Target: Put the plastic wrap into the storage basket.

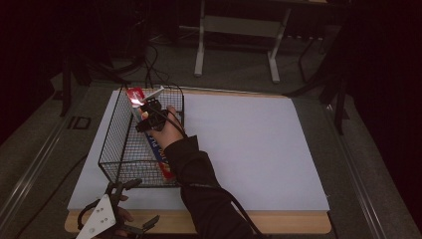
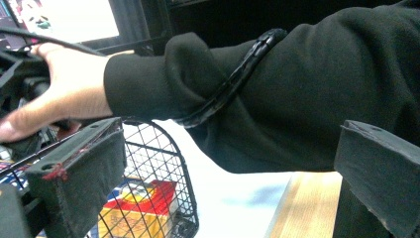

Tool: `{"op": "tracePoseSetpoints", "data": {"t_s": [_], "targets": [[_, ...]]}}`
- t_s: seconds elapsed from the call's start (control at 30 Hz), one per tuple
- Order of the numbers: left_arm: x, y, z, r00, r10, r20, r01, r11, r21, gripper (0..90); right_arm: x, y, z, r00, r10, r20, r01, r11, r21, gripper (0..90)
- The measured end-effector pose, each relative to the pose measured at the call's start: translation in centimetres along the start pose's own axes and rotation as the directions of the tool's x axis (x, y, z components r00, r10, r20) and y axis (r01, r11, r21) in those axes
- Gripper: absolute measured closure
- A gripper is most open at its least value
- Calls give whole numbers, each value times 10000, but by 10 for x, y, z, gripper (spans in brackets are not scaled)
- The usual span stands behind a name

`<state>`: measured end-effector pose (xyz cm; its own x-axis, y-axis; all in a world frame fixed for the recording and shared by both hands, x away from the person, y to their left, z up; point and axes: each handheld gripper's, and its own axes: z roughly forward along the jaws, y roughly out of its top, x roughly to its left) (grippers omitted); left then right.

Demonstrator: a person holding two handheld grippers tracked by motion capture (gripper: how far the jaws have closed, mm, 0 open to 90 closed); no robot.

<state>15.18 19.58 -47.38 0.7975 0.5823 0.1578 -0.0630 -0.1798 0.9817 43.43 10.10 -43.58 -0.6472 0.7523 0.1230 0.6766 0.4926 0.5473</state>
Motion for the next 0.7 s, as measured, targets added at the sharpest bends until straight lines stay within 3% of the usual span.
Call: {"op": "tracePoseSetpoints", "data": {"t_s": [0.1, 0.23, 0.4, 0.7], "targets": [[0, 0, 0, 10000, 2, 16, -2, 10000, 16, 2, -2, -2, -11, 9978, -270, -599, 249, 9991, -348, 190], [-1, 0, 1, 10000, -17, 50, 16, 10000, 26, 2, -6, -3, -26, 9952, -491, -853, 417, 9954, -866, 165], [-1, 0, 2, 10000, -27, 40, 27, 10000, 37, 2, -14, -7, -40, 9893, -888, -1154, 778, 9923, -969, 134], [-1, 0, 4, 10000, -24, 60, 24, 10000, 79, 2, -33, -22, -73, 9919, -909, -886, 770, 9857, -1499, 138]]}}
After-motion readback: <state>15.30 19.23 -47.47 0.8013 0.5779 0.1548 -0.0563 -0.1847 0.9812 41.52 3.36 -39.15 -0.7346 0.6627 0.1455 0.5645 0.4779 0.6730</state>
